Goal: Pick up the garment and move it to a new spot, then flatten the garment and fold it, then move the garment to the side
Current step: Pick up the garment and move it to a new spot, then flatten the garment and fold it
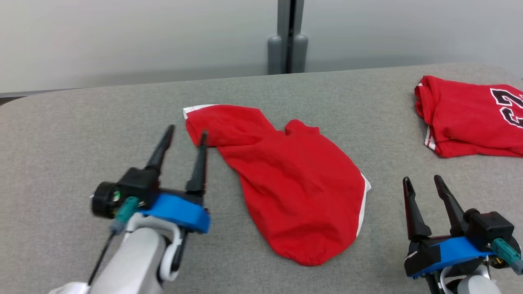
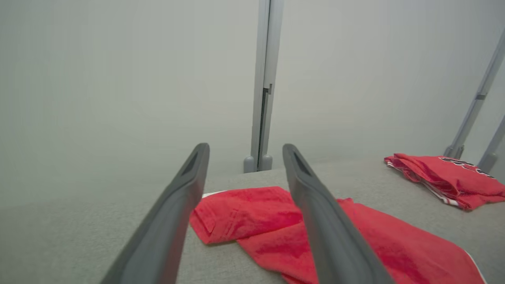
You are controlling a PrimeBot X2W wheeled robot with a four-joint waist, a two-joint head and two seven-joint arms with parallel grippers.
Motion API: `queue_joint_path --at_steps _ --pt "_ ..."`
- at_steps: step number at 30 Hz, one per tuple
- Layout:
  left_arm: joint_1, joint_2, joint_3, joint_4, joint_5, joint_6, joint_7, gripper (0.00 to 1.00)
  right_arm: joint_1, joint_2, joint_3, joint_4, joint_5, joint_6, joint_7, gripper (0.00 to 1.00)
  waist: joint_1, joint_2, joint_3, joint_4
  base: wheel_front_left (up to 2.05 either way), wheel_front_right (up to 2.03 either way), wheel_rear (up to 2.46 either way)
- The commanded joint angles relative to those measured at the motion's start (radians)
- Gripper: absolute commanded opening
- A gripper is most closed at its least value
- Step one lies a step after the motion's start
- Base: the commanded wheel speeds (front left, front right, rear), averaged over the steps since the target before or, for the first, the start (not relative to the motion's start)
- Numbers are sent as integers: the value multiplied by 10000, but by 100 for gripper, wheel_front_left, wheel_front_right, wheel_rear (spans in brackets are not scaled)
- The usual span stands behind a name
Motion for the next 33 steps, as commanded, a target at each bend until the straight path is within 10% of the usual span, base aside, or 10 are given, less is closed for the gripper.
queue_joint_path --at_steps 1,14,33 --pt "278 161 242 -155 2 94 -38 100 102 -10 7 7 -53 1 52 100 0 0 -46 77 0 0 0" --pt "2505 569 2623 -1445 302 371 -44 100 487 -12 -131 -55 -97 1 227 100 0 0 -572 744 0 0 0" --pt "3530 -180 3566 -1488 1002 -29 -46 100 852 -10 -76 -21 -19 1 319 100 0 0 -707 877 0 0 0"
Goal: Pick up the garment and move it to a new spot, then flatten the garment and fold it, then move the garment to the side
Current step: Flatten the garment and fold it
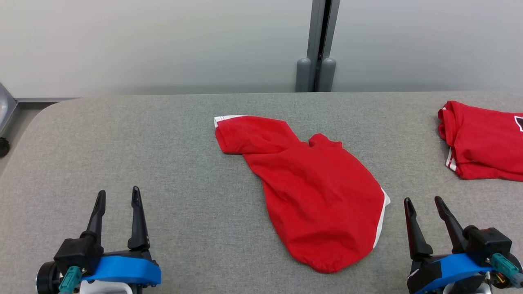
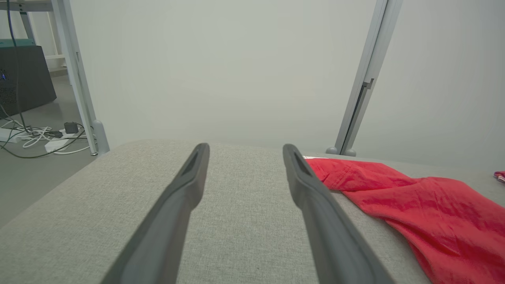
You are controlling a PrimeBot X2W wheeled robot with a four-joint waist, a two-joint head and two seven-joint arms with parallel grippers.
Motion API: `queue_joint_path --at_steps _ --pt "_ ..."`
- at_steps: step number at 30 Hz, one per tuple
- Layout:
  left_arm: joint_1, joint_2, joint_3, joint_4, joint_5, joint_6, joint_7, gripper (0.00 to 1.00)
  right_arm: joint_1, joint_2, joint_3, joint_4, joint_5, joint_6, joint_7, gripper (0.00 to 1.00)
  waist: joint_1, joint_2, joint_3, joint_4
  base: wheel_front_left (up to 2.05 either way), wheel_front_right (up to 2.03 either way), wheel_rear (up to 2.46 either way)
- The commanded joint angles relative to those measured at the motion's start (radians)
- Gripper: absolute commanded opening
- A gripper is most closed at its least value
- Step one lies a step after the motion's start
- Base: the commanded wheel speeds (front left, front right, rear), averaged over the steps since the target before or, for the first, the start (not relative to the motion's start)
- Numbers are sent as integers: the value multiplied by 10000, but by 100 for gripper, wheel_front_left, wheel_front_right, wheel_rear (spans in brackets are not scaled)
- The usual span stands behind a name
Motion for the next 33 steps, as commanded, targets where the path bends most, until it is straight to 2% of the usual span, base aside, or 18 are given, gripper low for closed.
queue_joint_path --at_steps 1,8,19,26,33 --pt "5 -16 131 38 87 -72 -46 100 133 -10 16 21 0 1 3 100 0 0 15 -6 0 0 0" --pt "-46 -144 320 102 293 -237 -46 100 -25 -10 57 60 -39 1 -22 100 0 0 48 -18 0 0 0" --pt "-279 -355 425 166 553 -437 -46 100 -1498 -12 520 289 -495 1 158 100 0 0 236 45 0 0 0" --pt "-553 -503 396 194 718 -636 -46 100 -2364 -10 350 1772 -733 1 316 100 0 0 569 345 0 0 0" --pt "-867 -741 408 288 856 -820 -46 100 -3072 -74 -79 4187 -1234 1 75 100 0 0 952 722 0 0 0"
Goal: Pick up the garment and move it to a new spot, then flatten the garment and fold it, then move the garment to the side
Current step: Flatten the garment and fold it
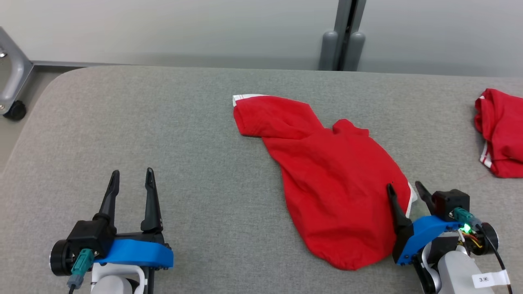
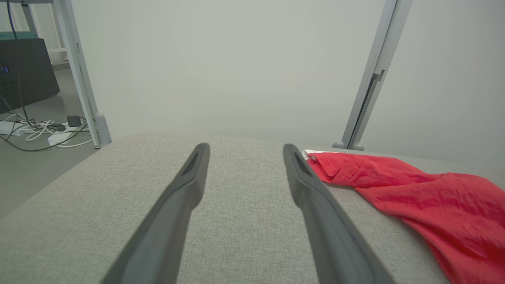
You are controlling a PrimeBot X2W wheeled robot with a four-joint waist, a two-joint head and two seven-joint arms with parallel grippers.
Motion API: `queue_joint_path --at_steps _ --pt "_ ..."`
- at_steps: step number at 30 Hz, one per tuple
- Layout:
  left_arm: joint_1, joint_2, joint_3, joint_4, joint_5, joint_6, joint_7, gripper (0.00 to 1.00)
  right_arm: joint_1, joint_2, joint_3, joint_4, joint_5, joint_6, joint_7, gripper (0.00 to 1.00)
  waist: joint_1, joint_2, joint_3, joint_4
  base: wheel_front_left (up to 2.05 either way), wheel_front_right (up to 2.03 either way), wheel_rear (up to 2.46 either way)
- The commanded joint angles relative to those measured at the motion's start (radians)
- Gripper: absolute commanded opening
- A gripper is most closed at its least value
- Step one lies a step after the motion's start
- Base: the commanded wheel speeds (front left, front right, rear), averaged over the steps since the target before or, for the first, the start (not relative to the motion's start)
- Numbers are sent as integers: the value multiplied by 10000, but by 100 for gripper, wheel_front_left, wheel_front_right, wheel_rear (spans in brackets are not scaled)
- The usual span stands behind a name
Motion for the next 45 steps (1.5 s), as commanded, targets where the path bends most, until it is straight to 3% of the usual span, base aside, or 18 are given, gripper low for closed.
queue_joint_path --at_steps 1,8,9,10,11,13,23,28,34,45 --pt "-196 -16 14 19 46 -59 -45 100 -198 -70 -68 253 -111 1 -55 100 -1 0 95 111 0 0 0" --pt "-296 -132 145 126 195 -172 -46 100 -602 -28 -346 2176 -405 1 -313 100 -1 0 177 318 0 0 0" --pt "-287 -145 178 127 221 -192 -46 100 -653 -14 -297 2360 -360 1 -417 62 -1 0 174 316 0 0 0" --pt "-264 -156 217 130 244 -205 -46 100 -763 -5 -269 2468 -252 1 -553 12 -1 0 162 302 0 0 0" --pt "-236 -173 261 130 262 -210 -46 100 -878 0 -258 2536 -190 1 -669 0 -1 0 153 278 0 0 0" --pt "-182 -212 309 147 273 -222 -46 100 -1156 -11 -403 2618 -15 1 -886 0 -1 0 113 216 0 0 0" --pt "-193 -326 364 271 400 -403 -46 100 -2216 -1352 -1784 2284 23 1 -1222 0 -1 0 -123 217 0 0 0" --pt "0 -356 481 316 429 -425 -46 100 -2259 -1162 -1233 1802 -169 1 -1241 0 -1 0 -289 242 0 0 0" --pt "66 -393 598 310 454 -476 -46 100 -1732 -374 783 860 142 1 -1243 0 -1 0 -484 274 0 0 0" --pt "-59 -452 569 315 523 -598 -45 100 -670 11 6374 -469 1735 1 -985 0 -1 0 -411 717 0 0 0"
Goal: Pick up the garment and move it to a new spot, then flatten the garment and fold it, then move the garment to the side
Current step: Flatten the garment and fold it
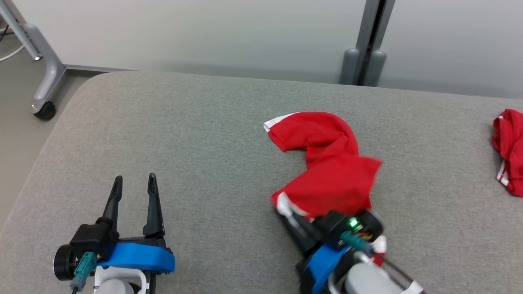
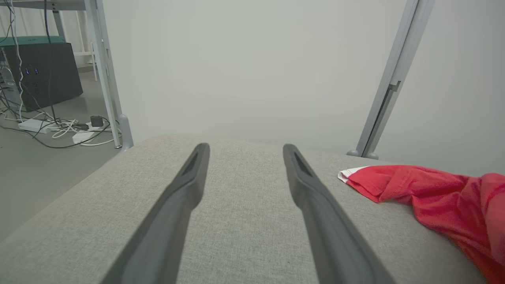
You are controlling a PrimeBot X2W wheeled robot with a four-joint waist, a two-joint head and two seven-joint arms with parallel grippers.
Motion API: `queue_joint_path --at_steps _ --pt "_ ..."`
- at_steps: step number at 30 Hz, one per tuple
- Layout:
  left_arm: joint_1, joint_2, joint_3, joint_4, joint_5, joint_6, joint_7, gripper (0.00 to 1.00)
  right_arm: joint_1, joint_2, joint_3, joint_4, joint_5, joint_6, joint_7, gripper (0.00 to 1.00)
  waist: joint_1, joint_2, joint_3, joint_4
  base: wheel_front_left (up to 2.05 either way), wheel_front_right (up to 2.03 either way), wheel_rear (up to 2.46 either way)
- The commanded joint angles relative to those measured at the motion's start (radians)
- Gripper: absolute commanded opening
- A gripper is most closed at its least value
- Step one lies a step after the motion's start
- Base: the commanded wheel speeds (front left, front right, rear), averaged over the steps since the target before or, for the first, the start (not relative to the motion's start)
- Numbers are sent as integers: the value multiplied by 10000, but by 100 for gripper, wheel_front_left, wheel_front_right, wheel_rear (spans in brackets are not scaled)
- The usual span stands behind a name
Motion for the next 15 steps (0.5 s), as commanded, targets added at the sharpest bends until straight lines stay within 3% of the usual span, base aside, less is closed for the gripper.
queue_joint_path --at_steps 1,6,7,8,15 --pt "-119 -5 34 9 61 -45 -43 100 131 -12 545 -166 296 1 42 0 1 0 70 119 0 0 0" --pt "-178 -41 22 84 -6 -54 -45 100 407 -15 2590 -358 904 1 277 0 1 0 157 337 0 0 0" --pt "-183 -49 32 102 -27 -63 -45 100 377 -13 2885 -340 971 1 338 72 1 0 168 355 0 0 0" --pt "-193 -54 53 115 -43 -64 -43 100 372 -11 3099 -344 1106 1 341 100 1 0 175 367 0 0 0" --pt "-21 -80 162 96 -69 21 -45 100 64 -10 3010 -365 1204 1 64 100 1 0 57 147 0 0 0"
